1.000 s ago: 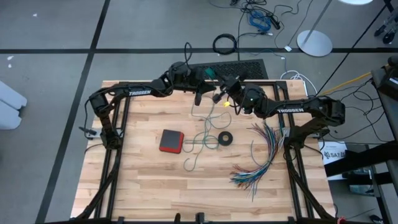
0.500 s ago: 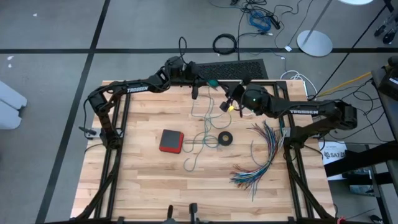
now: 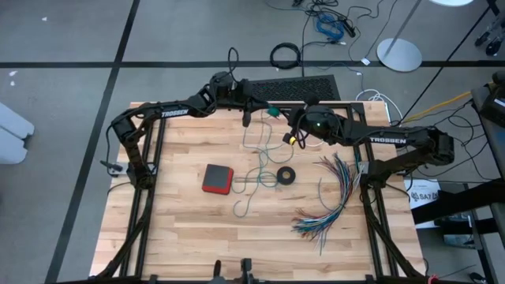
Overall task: Coiling cords
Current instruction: Coil the green wire cable on the spool
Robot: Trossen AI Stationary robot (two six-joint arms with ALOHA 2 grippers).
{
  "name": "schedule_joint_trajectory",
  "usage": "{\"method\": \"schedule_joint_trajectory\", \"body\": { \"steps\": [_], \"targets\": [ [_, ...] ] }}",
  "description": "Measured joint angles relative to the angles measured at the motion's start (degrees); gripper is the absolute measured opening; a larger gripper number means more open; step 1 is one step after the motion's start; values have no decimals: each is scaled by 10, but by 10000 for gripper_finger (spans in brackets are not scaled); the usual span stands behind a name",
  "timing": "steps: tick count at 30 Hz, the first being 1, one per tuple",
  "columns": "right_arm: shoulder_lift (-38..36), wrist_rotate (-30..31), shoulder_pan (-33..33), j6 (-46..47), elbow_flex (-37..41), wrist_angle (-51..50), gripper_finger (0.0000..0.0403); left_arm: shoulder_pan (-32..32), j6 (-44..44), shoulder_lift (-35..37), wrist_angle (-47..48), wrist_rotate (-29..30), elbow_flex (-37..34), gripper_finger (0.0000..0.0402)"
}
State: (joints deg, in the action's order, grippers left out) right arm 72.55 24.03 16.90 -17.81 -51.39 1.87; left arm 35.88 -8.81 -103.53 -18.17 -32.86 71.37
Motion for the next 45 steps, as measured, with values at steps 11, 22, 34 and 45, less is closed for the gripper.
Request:
{"method": "schedule_joint_trajectory", "body": {
  "steps": [11,22,34,45],
  "targets": [
    [1,18,-2,-65,-64,-54,0,-7,10,-48,-11,19,0,90],
    [1,16,-1,-70,-109,-139,0,-23,39,-66,-66,-101,0,94],
    [1,15,-1,-69,-111,-135,0,-69,-10,-86,-73,-74,-16,199],
    [1,13,-9,-69,-111,-132,0,-78,5,-143,-115,-15,-16,207]
  ]
}}
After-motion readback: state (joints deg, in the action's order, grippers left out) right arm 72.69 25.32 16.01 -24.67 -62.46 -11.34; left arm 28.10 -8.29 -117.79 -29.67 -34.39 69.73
